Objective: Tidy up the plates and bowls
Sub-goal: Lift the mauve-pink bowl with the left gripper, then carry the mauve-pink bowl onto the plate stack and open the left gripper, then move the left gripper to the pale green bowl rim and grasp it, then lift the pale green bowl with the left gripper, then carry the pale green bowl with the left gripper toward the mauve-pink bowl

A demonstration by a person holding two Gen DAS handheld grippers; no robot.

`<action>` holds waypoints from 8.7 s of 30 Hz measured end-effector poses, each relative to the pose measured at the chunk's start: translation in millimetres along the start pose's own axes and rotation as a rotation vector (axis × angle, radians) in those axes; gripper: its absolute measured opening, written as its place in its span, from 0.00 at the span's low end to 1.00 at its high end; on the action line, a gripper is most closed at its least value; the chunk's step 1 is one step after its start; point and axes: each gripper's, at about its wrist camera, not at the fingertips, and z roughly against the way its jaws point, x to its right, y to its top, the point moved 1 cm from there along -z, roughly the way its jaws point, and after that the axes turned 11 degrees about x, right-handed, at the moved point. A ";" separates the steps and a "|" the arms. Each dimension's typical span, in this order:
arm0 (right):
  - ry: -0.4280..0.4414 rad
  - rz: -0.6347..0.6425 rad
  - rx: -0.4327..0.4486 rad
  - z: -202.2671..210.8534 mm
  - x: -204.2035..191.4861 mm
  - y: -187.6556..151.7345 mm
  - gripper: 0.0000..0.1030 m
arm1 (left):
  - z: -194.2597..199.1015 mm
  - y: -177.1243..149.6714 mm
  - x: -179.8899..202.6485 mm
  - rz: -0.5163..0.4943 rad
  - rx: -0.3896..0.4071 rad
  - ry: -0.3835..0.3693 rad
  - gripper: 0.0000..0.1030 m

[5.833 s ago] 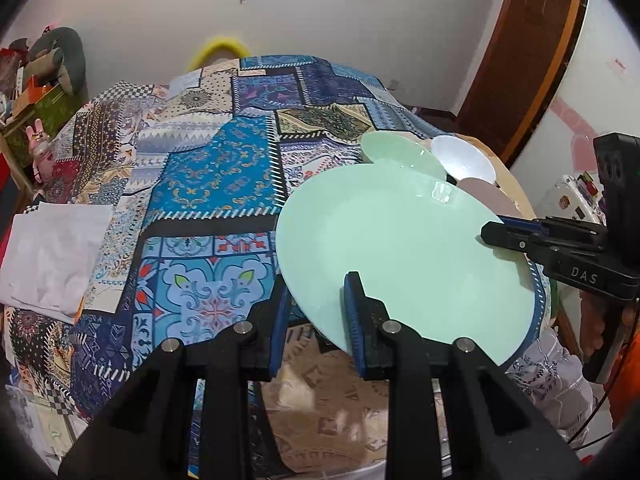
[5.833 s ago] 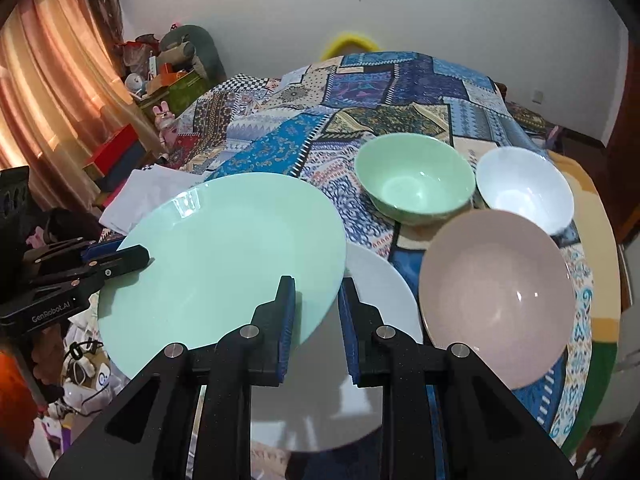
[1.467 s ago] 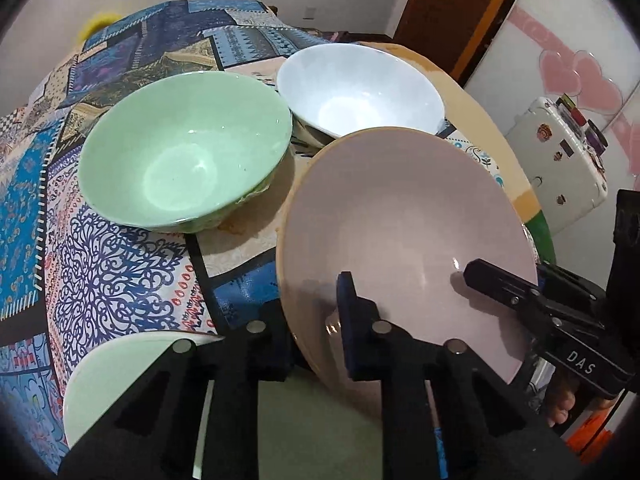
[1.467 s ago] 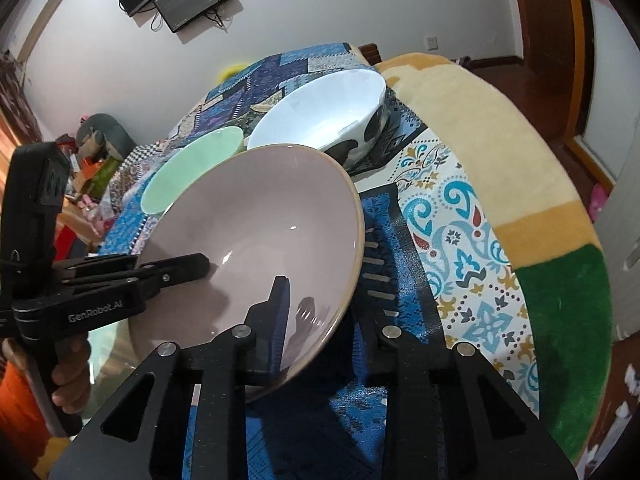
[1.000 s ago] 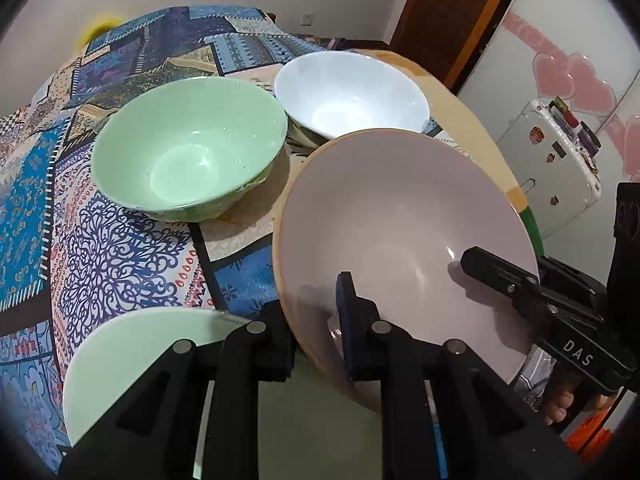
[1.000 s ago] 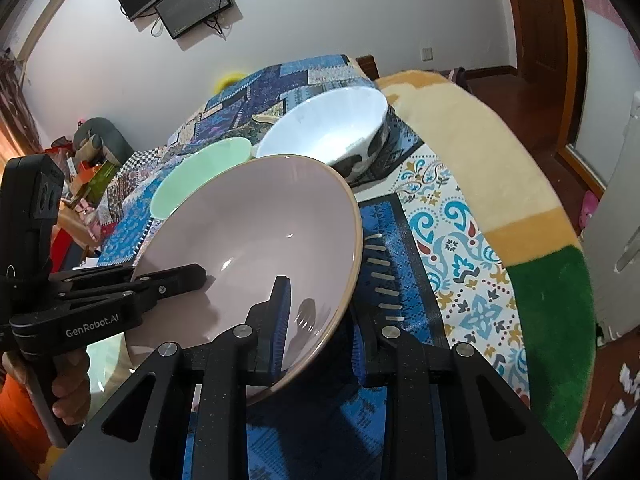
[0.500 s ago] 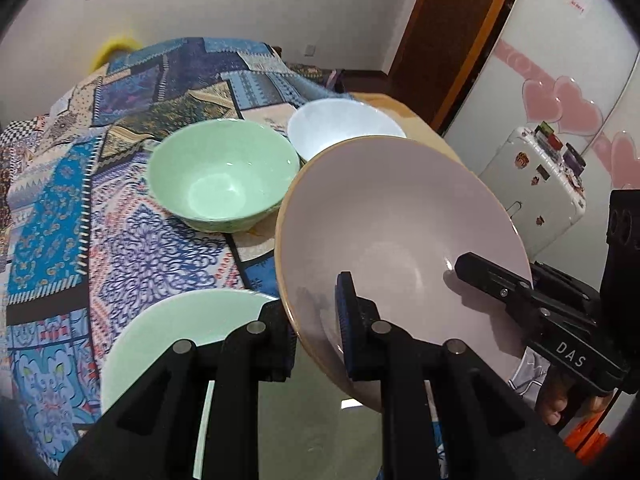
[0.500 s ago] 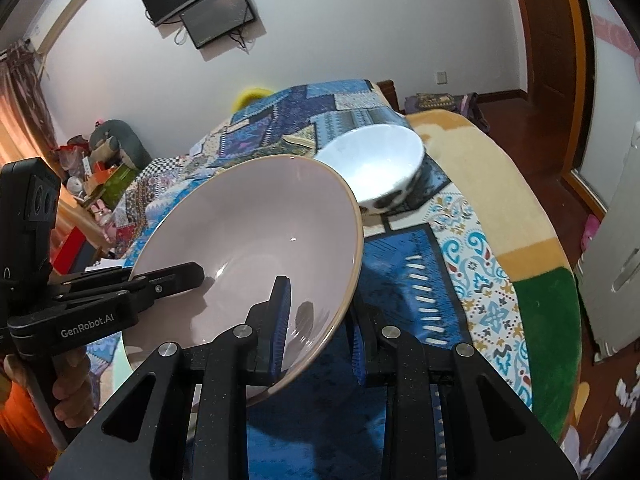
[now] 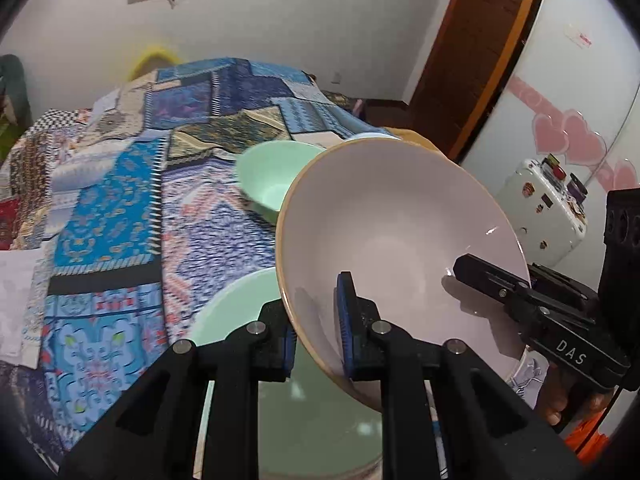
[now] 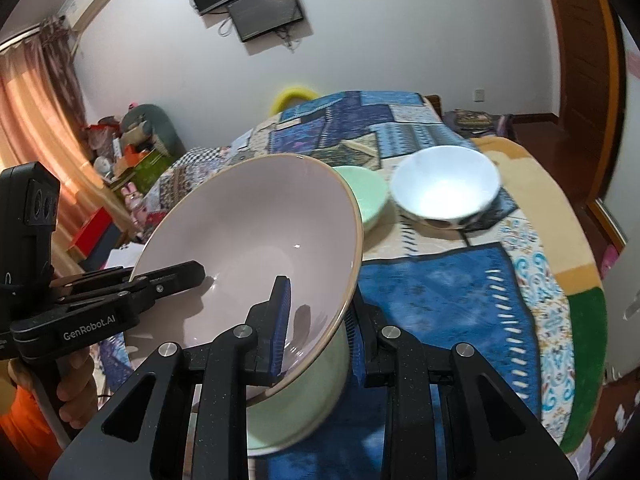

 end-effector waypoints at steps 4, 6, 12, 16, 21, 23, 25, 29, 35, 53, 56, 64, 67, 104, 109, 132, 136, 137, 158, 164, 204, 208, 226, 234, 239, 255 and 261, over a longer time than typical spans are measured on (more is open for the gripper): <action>0.026 0.020 -0.006 -4.3 -19.4 -3.0 0.23 | 18.8 -4.2 -18.9 0.017 0.016 0.021 0.17; 0.039 0.029 -0.011 -6.8 -29.4 -5.3 0.23 | 29.1 -7.9 -29.8 0.029 0.023 0.035 0.17; 0.085 0.045 -0.027 -14.3 -56.7 -12.8 0.23 | 53.1 -18.0 -55.7 0.058 0.030 0.070 0.17; 0.118 0.056 -0.038 -19.7 -73.8 -16.7 0.23 | 71.8 -24.6 -70.8 0.071 0.049 0.099 0.17; 0.157 0.075 -0.056 -27.9 -96.1 -22.0 0.23 | 92.5 -35.6 -93.3 0.101 0.063 0.138 0.17; 0.167 0.085 -0.066 -31.2 -103.9 -24.2 0.23 | 96.8 -39.4 -99.8 0.111 0.061 0.150 0.17; 0.177 0.094 -0.079 -35.2 -111.0 -26.8 0.23 | 101.7 -44.7 -107.5 0.120 0.060 0.163 0.17; 0.194 0.107 -0.105 -44.5 -125.4 -33.8 0.23 | 109.2 -54.6 -122.6 0.144 0.059 0.186 0.17; 0.212 0.124 -0.156 -61.4 -141.3 -45.7 0.23 | 117.2 -70.5 -145.7 0.174 0.052 0.215 0.17; 0.208 0.167 -0.309 -103.0 -168.5 -83.1 0.23 | 94.0 -112.4 -204.8 0.274 -0.039 0.242 0.17; 0.210 0.178 -0.326 -107.7 -171.9 -87.5 0.23 | 91.5 -118.3 -210.5 0.283 -0.053 0.247 0.17; 0.203 0.202 -0.374 -117.1 -177.0 -95.3 0.23 | 83.5 -130.3 -223.3 0.305 -0.091 0.252 0.17; 0.203 0.203 -0.382 -119.3 -177.5 -95.7 0.24 | 82.3 -134.0 -225.8 0.312 -0.094 0.251 0.17; -0.025 0.118 -0.094 -47.3 -41.6 6.4 0.45 | 95.9 -34.7 -132.0 0.062 0.110 0.241 0.63; -0.084 0.108 -0.092 -54.5 -12.6 9.6 0.48 | 64.9 -15.4 -111.4 0.041 0.104 0.198 0.68; -0.123 -0.026 -0.199 -145.4 54.9 32.9 0.43 | -99.5 63.2 -86.3 0.013 -0.020 0.141 0.79; -0.129 -0.063 -0.234 -157.7 65.7 30.1 0.36 | -116.2 61.8 -89.3 0.009 -0.043 0.147 0.79; -0.125 -0.072 -0.246 -160.9 67.3 28.7 0.36 | -119.8 60.9 -89.5 0.005 -0.046 0.148 0.79; 0.006 0.087 -0.291 -164.4 31.8 19.8 0.23 | -158.3 40.5 -97.5 0.035 -0.155 0.188 0.74; 0.024 0.054 -0.280 -164.2 32.1 22.9 0.23 | -164.0 28.3 -100.4 0.046 -0.221 0.168 0.39; 0.092 0.118 -0.164 -81.8 -44.0 36.3 0.20 | -12.7 28.7 -75.5 0.066 0.003 0.159 0.16; 0.114 0.132 -0.159 -75.5 -59.1 34.5 0.20 | 9.4 22.9 -80.4 0.078 0.023 0.168 0.16; 0.254 0.181 -0.200 -73.9 -135.4 6.5 0.20 | 106.2 -10.9 -129.2 0.168 0.102 0.254 0.16; 0.313 0.184 -0.263 -88.8 -161.2 -20.7 0.20 | 127.5 -37.6 -155.6 0.215 0.094 0.304 0.16; 0.335 0.185 -0.311 -98.8 -172.3 -38.2 0.20 | 127.3 -56.1 -174.6 0.250 0.068 0.326 0.16; 0.336 0.216 -0.406 -112.0 -181.0 -70.7 0.20 | 106.6 -107.7 -201.6 0.329 -0.042 0.338 0.16; 0.332 0.231 -0.398 -110.6 -185.4 -71.4 0.21 | 106.8 -115.1 -202.8 0.325 -0.050 0.342 0.16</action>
